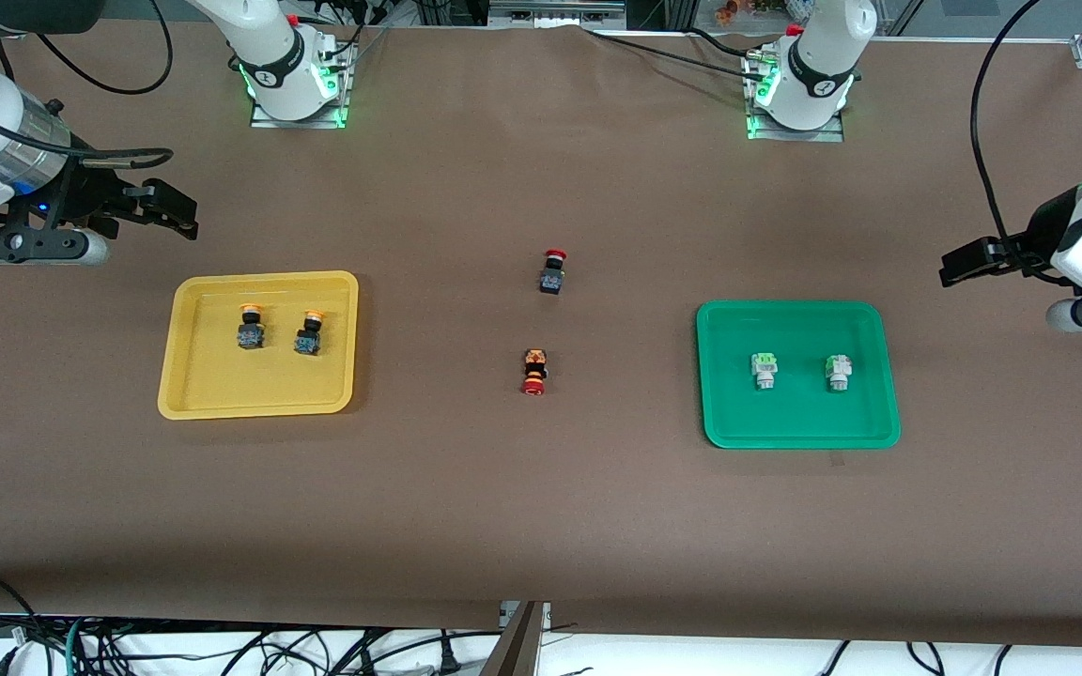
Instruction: Place green and yellow buttons in trays
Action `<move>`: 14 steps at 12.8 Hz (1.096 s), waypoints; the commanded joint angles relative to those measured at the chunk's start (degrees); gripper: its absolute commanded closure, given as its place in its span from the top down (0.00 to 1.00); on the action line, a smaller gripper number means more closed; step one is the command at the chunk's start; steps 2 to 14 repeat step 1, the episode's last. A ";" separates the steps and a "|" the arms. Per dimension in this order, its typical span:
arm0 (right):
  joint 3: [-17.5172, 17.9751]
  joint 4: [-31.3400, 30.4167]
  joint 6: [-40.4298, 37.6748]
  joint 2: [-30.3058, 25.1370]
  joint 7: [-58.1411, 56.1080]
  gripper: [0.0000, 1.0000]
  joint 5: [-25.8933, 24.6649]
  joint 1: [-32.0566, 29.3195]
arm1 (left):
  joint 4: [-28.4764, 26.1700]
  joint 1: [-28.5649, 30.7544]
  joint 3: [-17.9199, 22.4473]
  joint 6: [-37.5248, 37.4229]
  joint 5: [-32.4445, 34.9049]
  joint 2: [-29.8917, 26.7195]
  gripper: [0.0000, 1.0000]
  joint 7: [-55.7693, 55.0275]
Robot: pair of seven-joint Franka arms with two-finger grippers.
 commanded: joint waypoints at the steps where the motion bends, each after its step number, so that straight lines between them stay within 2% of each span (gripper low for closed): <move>1: 0.89 1.43 -1.25 0.42 -1.32 1.00 -1.00 -0.90 | 0.40 0.38 0.24 -0.79 -1.37 0.09 1.00 1.36; 14: 0.89 1.43 -1.25 0.42 -1.32 1.00 -1.00 -0.90 | 0.40 0.38 0.24 -0.79 -1.37 0.09 1.00 1.36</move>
